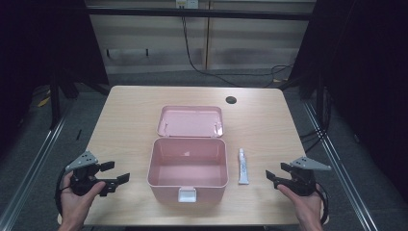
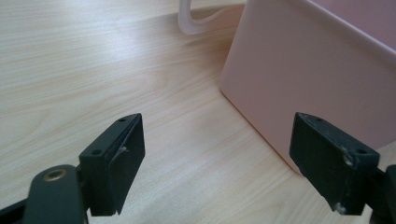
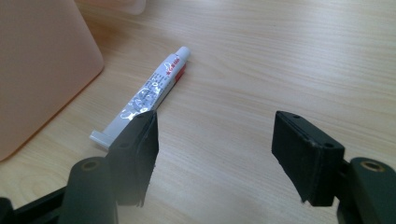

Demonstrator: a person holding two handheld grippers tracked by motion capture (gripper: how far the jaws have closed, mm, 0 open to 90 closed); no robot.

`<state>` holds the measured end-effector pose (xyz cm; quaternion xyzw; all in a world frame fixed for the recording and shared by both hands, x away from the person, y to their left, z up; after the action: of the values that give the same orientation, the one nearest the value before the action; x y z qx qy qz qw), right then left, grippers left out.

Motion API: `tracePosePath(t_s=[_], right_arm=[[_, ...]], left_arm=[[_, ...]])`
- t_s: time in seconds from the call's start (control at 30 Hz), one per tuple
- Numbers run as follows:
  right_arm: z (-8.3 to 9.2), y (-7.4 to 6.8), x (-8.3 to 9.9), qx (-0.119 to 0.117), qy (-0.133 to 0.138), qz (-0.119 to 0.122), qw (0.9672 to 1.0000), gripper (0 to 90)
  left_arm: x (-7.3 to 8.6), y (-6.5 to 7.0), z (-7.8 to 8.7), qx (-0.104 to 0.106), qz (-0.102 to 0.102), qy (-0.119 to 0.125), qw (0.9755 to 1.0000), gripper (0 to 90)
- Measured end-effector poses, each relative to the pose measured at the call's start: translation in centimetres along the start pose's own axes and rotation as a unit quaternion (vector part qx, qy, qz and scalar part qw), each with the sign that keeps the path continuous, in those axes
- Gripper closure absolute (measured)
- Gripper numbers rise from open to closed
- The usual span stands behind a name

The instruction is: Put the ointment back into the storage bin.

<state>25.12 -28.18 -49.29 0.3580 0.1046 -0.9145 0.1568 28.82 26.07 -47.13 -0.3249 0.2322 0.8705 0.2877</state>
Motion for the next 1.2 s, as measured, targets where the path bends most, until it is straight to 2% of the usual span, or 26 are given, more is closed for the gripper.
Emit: tracePosePath(t_s=[0.17,0.23,0.27,0.33,0.4,0.5,0.6,0.67,0.73,0.83,0.9,1.03,1.1,1.2], right_arm=[[0.1,-0.3,0.0,-0.029,-0.015,-0.022,0.9992,32.6],[0.4,-0.3,-0.2,-0.024,-0.023,-0.016,0.9993,36.2],[0.6,-0.4,-0.5,-0.029,-0.026,-0.016,0.9991,34.2],[1.0,-0.4,-0.7,-0.039,-0.015,-0.029,0.9987,33.5],[1.1,-0.4,-0.8,-0.039,-0.018,-0.030,0.9986,33.3],[1.1,-0.6,-0.8,-0.041,-0.036,-0.035,0.9979,34.1],[0.8,-0.9,-1.1,-0.060,-0.054,-0.046,0.9957,40.0],[0.9,-1.1,-1.5,-0.059,-0.055,-0.046,0.9957,43.4],[1.1,-1.3,-2.2,-0.057,-0.042,-0.041,0.9967,45.7],[1.2,-1.6,-2.9,-0.057,-0.037,-0.029,0.9973,46.7],[1.2,-1.8,-3.2,-0.057,-0.048,-0.032,0.9967,48.2],[1.3,-2.1,-4.2,-0.061,-0.057,-0.020,0.9963,51.6],[1.1,-2.3,-4.9,-0.067,-0.061,-0.024,0.9956,52.3],[0.9,-2.4,-5.7,-0.069,-0.083,-0.035,0.9935,53.1]], left_arm=[[0.0,0.0,0.1,0.003,0.000,0.002,1.0000,18.3],[0.0,0.1,0.1,0.004,0.000,0.003,1.0000,18.3],[0.0,0.0,0.2,0.005,-0.001,0.003,1.0000,18.3],[0.0,0.0,0.2,0.006,0.000,0.004,1.0000,18.3],[-0.1,0.1,0.2,0.007,0.000,0.005,1.0000,18.3],[0.0,0.1,0.1,0.009,-0.002,0.002,1.0000,18.3],[0.0,0.2,0.0,0.006,-0.003,-0.001,1.0000,18.3],[0.0,0.1,0.0,0.004,-0.002,-0.002,1.0000,18.3],[0.0,0.1,0.0,0.003,-0.001,-0.001,1.0000,18.4],[0.0,0.1,0.0,0.002,-0.001,-0.001,1.0000,18.3],[0.1,0.1,0.0,0.001,-0.003,-0.002,1.0000,18.3],[0.1,0.1,0.0,0.001,-0.002,-0.001,1.0000,18.4],[0.1,0.1,0.0,0.002,-0.001,-0.001,1.0000,18.3],[0.1,0.1,0.1,0.003,-0.001,0.002,1.0000,18.3]])
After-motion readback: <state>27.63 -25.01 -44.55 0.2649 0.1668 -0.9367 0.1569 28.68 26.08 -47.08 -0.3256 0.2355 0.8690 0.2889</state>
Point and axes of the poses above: each handheld gripper's, and its own axes: z roughly backward along the jaws, x roughly out of its underside, y roughly to its right, the point moved 5 cm from there along -z, roughly forward along the jaws, and after that the axes turned 9 degrees about -y, right-handed, at the moved point
